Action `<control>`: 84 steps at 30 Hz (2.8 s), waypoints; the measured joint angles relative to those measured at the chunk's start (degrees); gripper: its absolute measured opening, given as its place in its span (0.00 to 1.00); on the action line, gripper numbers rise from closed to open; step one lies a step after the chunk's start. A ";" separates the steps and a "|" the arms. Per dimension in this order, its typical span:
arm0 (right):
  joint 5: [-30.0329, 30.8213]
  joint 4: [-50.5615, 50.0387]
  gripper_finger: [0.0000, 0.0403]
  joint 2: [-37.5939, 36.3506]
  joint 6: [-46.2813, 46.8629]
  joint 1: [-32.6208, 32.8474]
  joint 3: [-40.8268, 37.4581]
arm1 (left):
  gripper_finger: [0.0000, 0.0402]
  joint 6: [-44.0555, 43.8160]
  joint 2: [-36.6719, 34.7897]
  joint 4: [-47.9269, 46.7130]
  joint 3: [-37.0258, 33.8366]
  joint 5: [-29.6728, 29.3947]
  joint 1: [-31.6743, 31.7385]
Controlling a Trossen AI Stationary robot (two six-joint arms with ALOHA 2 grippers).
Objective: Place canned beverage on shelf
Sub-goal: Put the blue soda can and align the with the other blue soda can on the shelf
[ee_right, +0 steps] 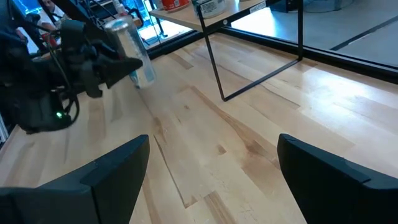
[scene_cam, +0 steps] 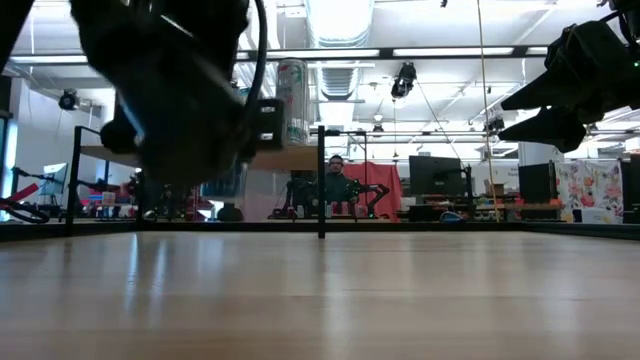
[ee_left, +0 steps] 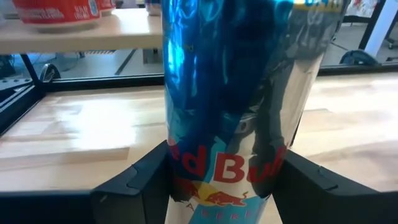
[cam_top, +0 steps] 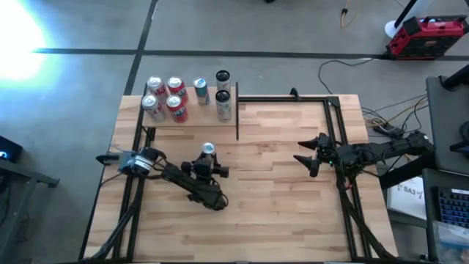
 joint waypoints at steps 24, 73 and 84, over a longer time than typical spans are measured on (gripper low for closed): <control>0.00 0.00 0.83 0.00 0.00 0.02 0.00 | 0.50 12.67 -19.18 -1.09 -1.35 -4.88 6.04; 0.00 0.00 0.83 0.00 0.00 0.00 0.00 | 0.50 19.90 -18.63 9.43 -5.90 -13.96 19.44; 0.00 0.01 0.83 0.00 -0.02 0.01 0.00 | 0.52 20.31 -18.66 9.86 -5.90 -14.30 21.31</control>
